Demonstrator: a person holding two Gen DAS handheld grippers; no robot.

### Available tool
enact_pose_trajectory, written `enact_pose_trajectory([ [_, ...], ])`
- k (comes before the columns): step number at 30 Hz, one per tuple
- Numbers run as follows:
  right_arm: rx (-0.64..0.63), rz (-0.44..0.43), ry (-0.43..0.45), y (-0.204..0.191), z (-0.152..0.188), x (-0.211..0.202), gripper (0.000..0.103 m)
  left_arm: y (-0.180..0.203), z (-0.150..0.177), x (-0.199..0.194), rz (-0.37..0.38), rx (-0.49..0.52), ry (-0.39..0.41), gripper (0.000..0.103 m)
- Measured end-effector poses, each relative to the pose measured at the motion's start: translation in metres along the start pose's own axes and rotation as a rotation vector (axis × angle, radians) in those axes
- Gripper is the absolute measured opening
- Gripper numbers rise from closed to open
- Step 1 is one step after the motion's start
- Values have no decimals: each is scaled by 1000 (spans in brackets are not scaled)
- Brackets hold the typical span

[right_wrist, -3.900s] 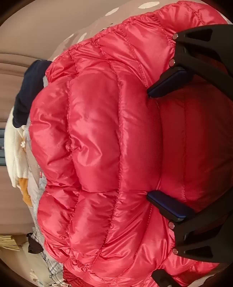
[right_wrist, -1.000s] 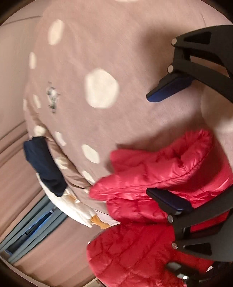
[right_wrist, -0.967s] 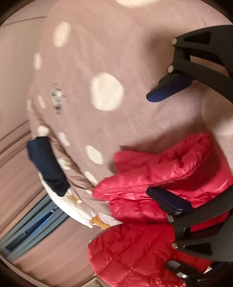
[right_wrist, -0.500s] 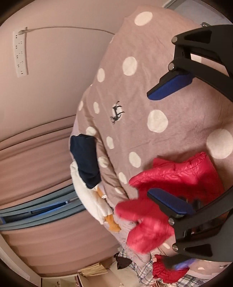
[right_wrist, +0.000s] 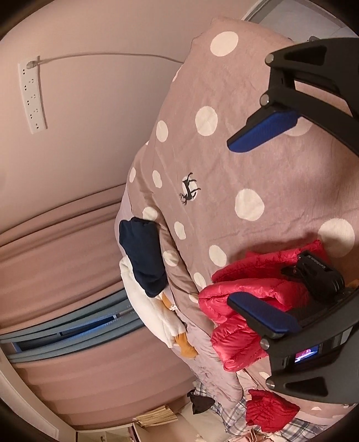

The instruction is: Fold large clothes

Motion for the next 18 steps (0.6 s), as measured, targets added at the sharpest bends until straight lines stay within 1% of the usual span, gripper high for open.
enact_pose_trajectory([
  [3, 12, -1, -8, 1, -1, 0, 101, 5, -2, 3, -9, 18, -4, 93],
  [5, 20, -13, -14, 1, -1, 0, 101, 1, -5, 6, -11, 33, -10, 94],
  [8, 16, -26, -18, 0, -1, 0, 102, 0, -7, 3, 12, 61, -21, 97],
  [11, 12, -52, -22, -4, 0, -3, 102, -7, -7, -9, 72, 56, -37, 98],
  [13, 7, -92, -25, -9, 1, -4, 102, -15, -5, -21, 133, 59, -44, 98],
  [15, -1, -150, -40, -17, 2, -1, 102, -24, 0, -34, 210, 66, -34, 98],
  [16, -9, -180, -57, -22, 4, 4, 102, -29, 2, -38, 233, 63, -33, 98],
  [18, -24, -208, -98, -31, 7, 16, 102, -42, 8, -45, 270, 35, -26, 98],
])
Point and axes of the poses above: each gripper's, at about its wrist camera, not at the fingertips, and x roughly the way its jaws point, y to its right, z to its underside, the point moved 5 cm from there along x, roughly the way its jaws point, and after that the axes turned 13 degrees about -y, right-handed, at the moved point
